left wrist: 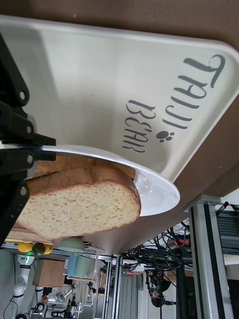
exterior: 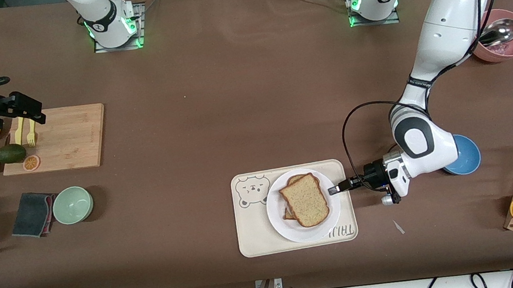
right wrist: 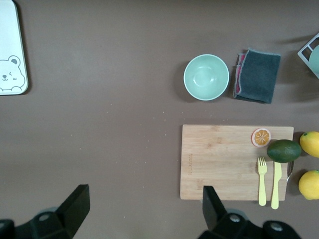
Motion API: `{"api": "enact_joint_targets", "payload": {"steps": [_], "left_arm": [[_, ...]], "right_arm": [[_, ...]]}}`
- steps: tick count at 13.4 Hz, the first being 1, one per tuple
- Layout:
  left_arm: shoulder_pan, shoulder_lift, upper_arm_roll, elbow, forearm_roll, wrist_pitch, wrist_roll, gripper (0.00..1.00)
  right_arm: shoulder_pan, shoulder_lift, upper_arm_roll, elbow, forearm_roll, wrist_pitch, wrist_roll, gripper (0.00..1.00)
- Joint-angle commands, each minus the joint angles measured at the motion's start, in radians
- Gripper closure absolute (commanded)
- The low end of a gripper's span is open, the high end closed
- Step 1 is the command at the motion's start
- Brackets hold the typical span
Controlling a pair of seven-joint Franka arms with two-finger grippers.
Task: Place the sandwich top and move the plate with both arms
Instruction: 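Slide the white plate with the left gripper onto the bear tray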
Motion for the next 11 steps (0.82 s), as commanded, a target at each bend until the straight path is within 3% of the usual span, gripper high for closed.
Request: {"api": "enact_joint_targets", "payload": {"steps": [1,8,11], "left_arm": [[-0.016,0.053,-0.008,0.062,-0.099,-0.003,0.01,1.0],[-0.036,0.063,0.002,0.062,-0.103,-0.005,0.012,1.0],[-0.036,0.064,0.003,0.061,-0.096,-0.005,0.015,0.89]], "right_arm": [[0.003,-0.004,0.001,0.015,-0.003,-0.025,-0.004,0.0],[0.012,-0.008,0.022,0.015,-0.009,-0.051,0.006,0.0],[0.007,-0.012,0.007,0.013,-0.005,-0.051,-0.008,0.0]]}}
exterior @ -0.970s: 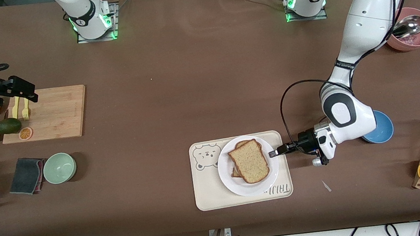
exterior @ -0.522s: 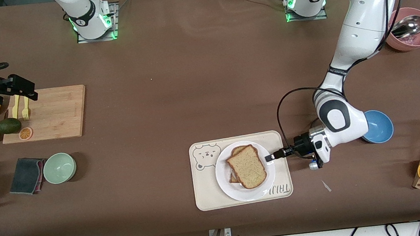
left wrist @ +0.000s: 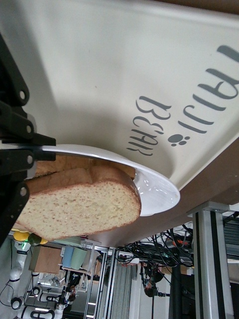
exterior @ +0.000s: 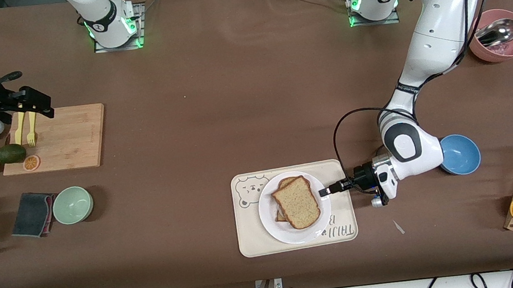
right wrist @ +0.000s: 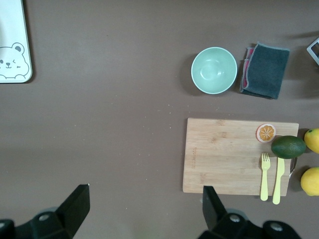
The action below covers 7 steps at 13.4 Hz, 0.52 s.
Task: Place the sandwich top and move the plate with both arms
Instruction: 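Slide the white plate with the left gripper onto the bear tray, then open the left gripper and pull it back from the plate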
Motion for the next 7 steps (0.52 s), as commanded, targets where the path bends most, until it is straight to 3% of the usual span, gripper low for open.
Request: {"api": "enact_joint_targets", "payload": {"steps": [1,2,4,7], "left_arm": [[0.0,0.013,0.007,0.028,-0.013,-0.006,0.044,0.69],[0.006,0.013,0.007,0.026,-0.011,-0.006,0.076,0.47],[0.009,0.013,0.008,0.026,-0.01,-0.006,0.08,0.38],[0.014,0.002,0.019,0.028,0.033,-0.008,0.078,0.43]], "right_arm": [[-0.004,-0.01,-0.022,0.011,-0.005,-0.022,-0.014,0.0],[-0.004,-0.01,-0.026,0.011,-0.008,-0.022,-0.014,0.0],[-0.004,-0.01,-0.025,0.012,-0.008,-0.02,-0.01,0.0],[-0.002,-0.01,-0.02,0.012,0.0,-0.013,-0.007,0.0]]}}
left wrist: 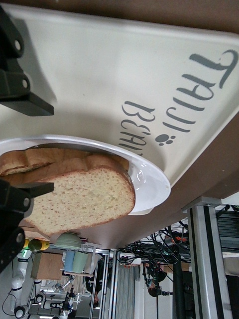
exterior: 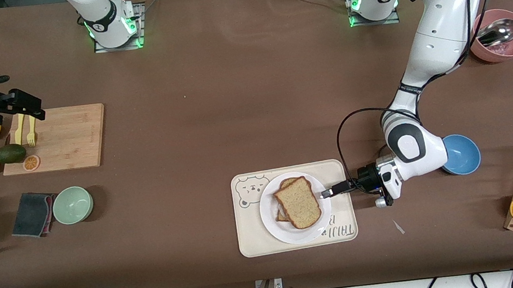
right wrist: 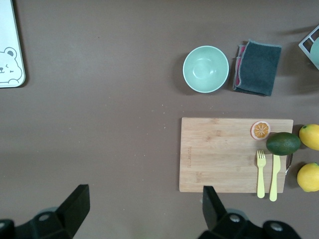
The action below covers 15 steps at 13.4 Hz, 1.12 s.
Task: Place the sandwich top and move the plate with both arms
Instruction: 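Open the left gripper and pull it back from the plate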
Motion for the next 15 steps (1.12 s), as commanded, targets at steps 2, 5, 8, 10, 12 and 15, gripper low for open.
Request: {"api": "enact_joint_targets", "payload": {"steps": [2,5,8,10,12,15], "left_arm": [[0.013,-0.015,0.011,0.018,0.069,-0.014,0.008,0.43],[0.03,-0.041,0.012,0.015,0.107,-0.026,-0.02,0.53],[0.033,-0.106,0.023,0.016,0.309,-0.056,-0.159,0.57],[0.047,-0.153,0.023,0.018,0.493,-0.078,-0.251,0.63],[0.053,-0.186,0.023,0.018,0.663,-0.101,-0.343,0.65],[0.052,-0.256,0.025,0.018,0.918,-0.19,-0.49,0.65]], "right_arm": [[0.001,-0.01,0.004,0.012,0.001,-0.016,-0.004,0.0],[0.001,-0.01,0.004,0.012,0.001,-0.016,-0.004,0.0],[0.001,-0.01,0.007,0.012,0.0,-0.013,-0.004,0.0],[0.004,-0.01,0.01,0.012,0.0,-0.013,0.004,0.0],[0.004,-0.01,0.008,0.012,0.0,-0.012,0.001,0.0],[0.001,-0.008,0.002,0.013,0.004,-0.004,0.001,0.0]]}}
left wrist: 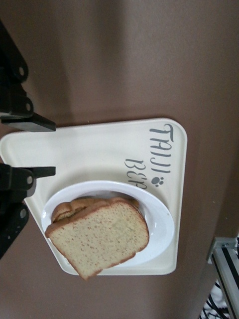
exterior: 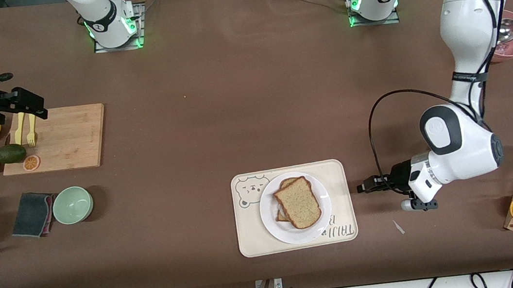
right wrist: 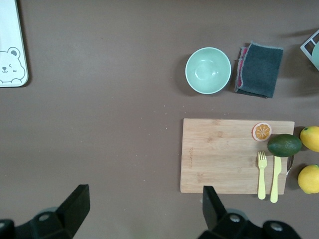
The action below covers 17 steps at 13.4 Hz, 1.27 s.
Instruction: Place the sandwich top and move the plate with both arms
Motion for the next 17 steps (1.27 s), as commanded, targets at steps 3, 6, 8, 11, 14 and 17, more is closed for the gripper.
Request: {"api": "enact_joint_targets", "payload": {"steps": [3,6,8,11,14,17], "left_arm": [[-0.004,-0.131,0.006,-0.021,0.339,-0.176,-0.201,0.42],[0.0,-0.183,0.007,-0.021,0.434,-0.261,-0.206,0.0],[0.003,-0.24,0.007,-0.023,0.488,-0.322,-0.233,0.0],[0.004,-0.345,0.006,-0.024,0.491,-0.433,-0.302,0.0],[0.006,-0.45,0.007,-0.021,0.52,-0.54,-0.339,0.0],[0.015,-0.523,0.007,-0.015,0.585,-0.63,-0.336,0.0]], "right_arm": [[-0.003,-0.007,0.003,0.013,0.015,0.003,-0.002,0.0],[-0.003,-0.014,0.0,0.024,0.016,-0.01,0.006,0.0],[-0.003,-0.015,-0.002,0.024,0.004,-0.01,-0.003,0.0],[-0.003,-0.013,0.0,0.03,0.015,-0.005,0.015,0.0],[-0.003,-0.011,-0.002,0.03,0.012,-0.002,-0.003,0.0],[-0.015,-0.002,-0.003,0.056,0.015,-0.01,0.001,0.0]]}}
